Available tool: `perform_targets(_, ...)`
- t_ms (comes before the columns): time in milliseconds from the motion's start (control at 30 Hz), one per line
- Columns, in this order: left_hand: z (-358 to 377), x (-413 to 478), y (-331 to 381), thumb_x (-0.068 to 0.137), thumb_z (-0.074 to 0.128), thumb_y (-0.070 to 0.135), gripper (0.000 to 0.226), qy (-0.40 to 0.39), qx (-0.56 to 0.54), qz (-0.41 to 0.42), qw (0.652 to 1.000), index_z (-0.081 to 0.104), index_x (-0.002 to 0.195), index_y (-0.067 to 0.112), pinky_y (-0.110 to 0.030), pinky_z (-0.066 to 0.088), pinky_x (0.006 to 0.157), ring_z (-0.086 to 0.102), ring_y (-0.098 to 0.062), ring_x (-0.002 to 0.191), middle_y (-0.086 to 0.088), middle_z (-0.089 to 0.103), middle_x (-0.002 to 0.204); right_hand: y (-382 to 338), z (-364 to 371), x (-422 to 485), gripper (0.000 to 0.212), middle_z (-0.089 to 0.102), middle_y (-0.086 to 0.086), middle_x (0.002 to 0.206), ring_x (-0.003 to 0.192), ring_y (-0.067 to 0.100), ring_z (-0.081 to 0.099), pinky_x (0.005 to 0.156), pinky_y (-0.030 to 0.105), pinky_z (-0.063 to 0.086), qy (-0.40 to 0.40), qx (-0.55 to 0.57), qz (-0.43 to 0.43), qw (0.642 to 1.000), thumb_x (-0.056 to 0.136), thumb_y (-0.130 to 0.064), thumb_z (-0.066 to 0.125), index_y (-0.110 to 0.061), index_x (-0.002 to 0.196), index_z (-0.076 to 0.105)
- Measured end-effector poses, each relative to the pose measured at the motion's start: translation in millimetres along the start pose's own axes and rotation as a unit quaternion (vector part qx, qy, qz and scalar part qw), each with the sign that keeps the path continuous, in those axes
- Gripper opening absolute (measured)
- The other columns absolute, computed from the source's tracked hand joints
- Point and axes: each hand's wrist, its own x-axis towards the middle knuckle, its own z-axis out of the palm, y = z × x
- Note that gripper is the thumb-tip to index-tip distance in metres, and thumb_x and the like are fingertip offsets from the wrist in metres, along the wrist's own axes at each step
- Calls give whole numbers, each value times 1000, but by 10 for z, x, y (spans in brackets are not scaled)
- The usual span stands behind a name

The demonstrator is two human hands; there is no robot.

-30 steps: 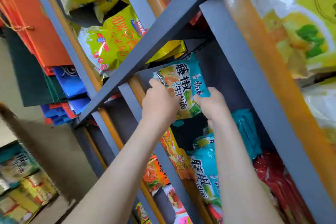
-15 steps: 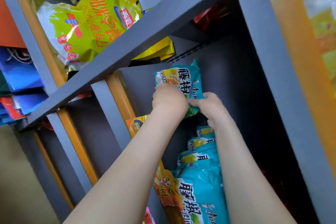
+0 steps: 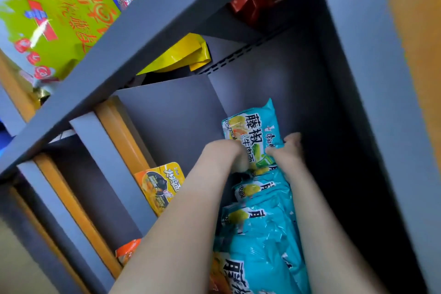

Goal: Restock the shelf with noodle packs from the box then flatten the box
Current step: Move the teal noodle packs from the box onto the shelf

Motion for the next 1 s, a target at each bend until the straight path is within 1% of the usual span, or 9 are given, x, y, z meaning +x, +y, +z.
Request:
perform_targets(100,45,8,49,93,47,17,69,25,-21,-22,999,11,151,9,-35,44,90,51,-31,119,-14,48,136,73,-9,-1,54,52,16,117,113,29,53,94,32,40,-3,-25,11,1000,77,4,68,3,125,43)
perform_targets(200,128,4,68,93,47,16,81,14,-36,-39,999,-9,151,13,-36,41,97,43,-31,129,-16,32,150,35,-43,-73,62,49,19,131,117,29,50,87,24,35,-9,-37,-13,999,76,4,70,2,130,40)
perform_targets(367,104,-301,163,93,45,7,31,109,-63,-10,992,54,123,4,-31,47,81,57,-27,107,-11,59,119,-172,-212,-388,56,45,18,137,124,27,45,88,22,30,-65,13,-42,997,85,4,61,2,135,38)
perform_targets(467,123,-606,182,92,46,9,27,204,-153,0,967,53,118,5,-30,44,74,58,-28,102,-14,61,116,-320,-398,-697,40,56,15,122,118,29,50,83,20,32,-134,77,-62,986,91,9,49,9,130,43)
perform_targets(567,201,-1083,180,91,47,13,33,356,-249,38,900,52,124,13,-31,46,85,59,-27,106,-8,64,118,-466,-504,-1035,30,54,36,117,100,36,56,77,24,38,-142,86,-106,980,90,10,48,22,118,47)
perform_targets(667,355,-1635,148,89,49,7,25,481,-286,67,826,56,112,15,-29,47,86,62,-17,99,1,68,107,-543,-508,-1300,41,54,22,125,106,26,54,89,25,38,-137,93,-145,975,86,-2,60,-1,126,48)
perform_targets(733,451,-1985,51,89,50,7,22,518,-284,45,806,57,109,15,-28,48,85,63,-11,95,5,68,103,-583,-483,-1500,49,55,5,126,113,17,53,100,32,41,-134,86,-195,968,81,-13,68,-13,125,48)
perform_targets(833,548,-2402,-124,90,50,9,20,552,-268,-2,790,57,108,14,-32,50,85,62,-8,91,7,65,99,-681,-398,-1865,46,57,3,120,110,16,55,97,36,44,-158,91,-251,951,78,-17,72,-15,119,53)
perform_targets(1000,697,-2874,-414,91,53,10,19,584,-250,-68,770,57,108,15,-14,47,80,58,2,86,8,64,100,-820,-116,-2415,43,53,1,122,112,15,52,91,23,40,-214,96,-325,916,82,-17,69,-17,121,52)
